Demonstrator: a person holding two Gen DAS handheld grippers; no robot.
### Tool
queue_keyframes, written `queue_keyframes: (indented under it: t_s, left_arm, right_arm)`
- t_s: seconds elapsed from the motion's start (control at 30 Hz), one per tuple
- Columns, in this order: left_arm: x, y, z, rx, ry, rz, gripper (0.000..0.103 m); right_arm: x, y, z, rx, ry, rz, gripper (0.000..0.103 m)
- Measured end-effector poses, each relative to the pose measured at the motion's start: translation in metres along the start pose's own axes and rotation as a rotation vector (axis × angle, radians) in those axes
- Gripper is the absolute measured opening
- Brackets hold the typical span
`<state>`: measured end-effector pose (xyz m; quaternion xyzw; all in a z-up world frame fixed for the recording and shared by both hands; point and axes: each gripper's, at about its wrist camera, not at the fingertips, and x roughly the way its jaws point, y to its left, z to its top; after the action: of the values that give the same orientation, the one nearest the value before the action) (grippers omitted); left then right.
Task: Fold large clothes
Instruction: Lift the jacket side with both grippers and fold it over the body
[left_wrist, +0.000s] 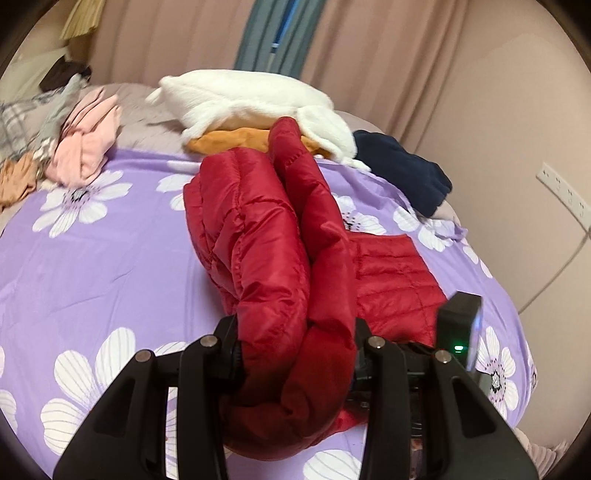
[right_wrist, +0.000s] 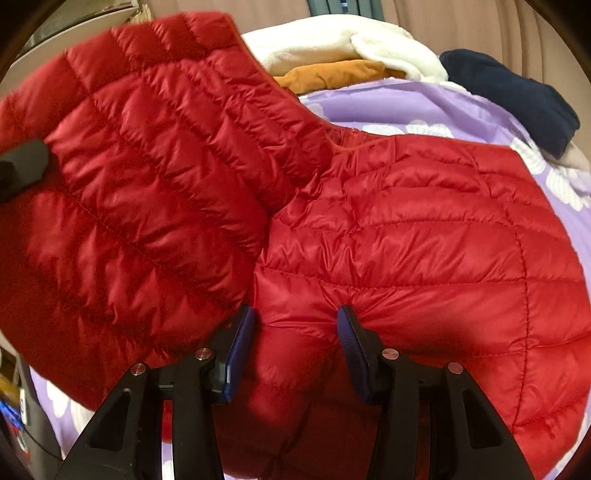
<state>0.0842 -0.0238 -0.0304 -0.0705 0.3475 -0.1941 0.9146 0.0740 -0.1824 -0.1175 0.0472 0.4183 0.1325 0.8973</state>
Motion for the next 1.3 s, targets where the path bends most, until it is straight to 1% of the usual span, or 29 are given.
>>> queue_keyframes:
  t_s: [0.27, 0.4, 0.47, 0.53, 0.6, 0.63, 0.7, 0.73, 0.8, 0.83, 0.87, 0.9, 0.93, 0.97, 1.0, 1.03, 1.07, 1.1, 1.13, 1.2, 1.3]
  left_arm:
    - [0.013, -0.04, 0.002, 0.097, 0.018, -0.027, 0.039]
    - [0.023, -0.057, 0.002, 0.133, 0.034, -0.042, 0.04]
    - [0.027, -0.062, 0.003, 0.137, 0.04, -0.051, 0.04]
    - [0.03, -0.065, 0.004, 0.137, 0.046, -0.06, 0.04]
    - [0.034, -0.068, 0.003, 0.136, 0.055, -0.07, 0.04]
    - [0.036, -0.07, 0.002, 0.138, 0.059, -0.076, 0.04]
    - [0.041, -0.074, 0.0, 0.141, 0.072, -0.094, 0.04]
    - [0.045, -0.077, -0.002, 0.14, 0.082, -0.112, 0.04]
    - [0.051, -0.081, -0.004, 0.135, 0.102, -0.139, 0.041]
    - [0.057, -0.083, -0.006, 0.13, 0.116, -0.164, 0.042]
    - [0.061, -0.084, -0.007, 0.126, 0.127, -0.18, 0.042]
    - [0.067, -0.086, -0.008, 0.117, 0.144, -0.195, 0.042]
    - [0.072, -0.088, -0.01, 0.112, 0.161, -0.206, 0.042]
    - [0.076, -0.091, -0.012, 0.111, 0.171, -0.219, 0.043]
    - [0.079, -0.093, -0.013, 0.113, 0.178, -0.231, 0.044]
    - [0.082, -0.095, -0.014, 0.116, 0.183, -0.238, 0.046]
    - [0.084, -0.098, -0.015, 0.12, 0.187, -0.241, 0.047]
    - [0.086, -0.1, -0.016, 0.125, 0.191, -0.243, 0.049]
    - [0.088, -0.103, -0.017, 0.13, 0.196, -0.245, 0.051]
    - [0.09, -0.106, -0.017, 0.148, 0.202, -0.242, 0.052]
    - [0.091, -0.111, -0.018, 0.18, 0.203, -0.229, 0.053]
  right_arm:
    - [0.005, -0.01, 0.005, 0.023, 0.013, 0.048, 0.05]
    - [0.002, -0.021, 0.006, 0.06, 0.011, 0.108, 0.05]
    - [-0.009, -0.028, 0.007, 0.08, 0.003, 0.128, 0.05]
    - [-0.03, -0.035, 0.002, 0.064, -0.031, 0.102, 0.05]
    - [-0.054, -0.05, -0.005, 0.051, -0.073, 0.031, 0.05]
    - [-0.064, -0.06, -0.008, 0.065, -0.089, 0.0, 0.05]
    - [-0.078, -0.082, -0.012, 0.122, -0.107, -0.03, 0.05]
    - [-0.088, -0.102, -0.015, 0.189, -0.122, -0.028, 0.05]
    - [-0.101, -0.124, -0.019, 0.279, -0.152, 0.011, 0.05]
    - [-0.107, -0.138, -0.02, 0.345, -0.175, 0.061, 0.053]
    - [-0.109, -0.144, -0.02, 0.375, -0.184, 0.09, 0.058]
    - [-0.111, -0.151, -0.02, 0.413, -0.197, 0.138, 0.061]
    - [-0.113, -0.155, -0.02, 0.445, -0.208, 0.189, 0.067]
    - [-0.113, -0.159, -0.019, 0.48, -0.219, 0.248, 0.071]
    - [-0.111, -0.16, -0.017, 0.495, -0.223, 0.274, 0.072]
    - [-0.111, -0.157, -0.018, 0.516, -0.228, 0.327, 0.075]
    - [-0.11, -0.153, -0.017, 0.521, -0.225, 0.352, 0.078]
    - [-0.107, -0.149, -0.013, 0.529, -0.21, 0.394, 0.08]
    - [-0.102, -0.147, -0.007, 0.533, -0.193, 0.418, 0.082]
    - [-0.096, -0.142, 0.0, 0.531, -0.175, 0.444, 0.082]
    - [-0.085, -0.133, 0.021, 0.484, -0.132, 0.417, 0.082]
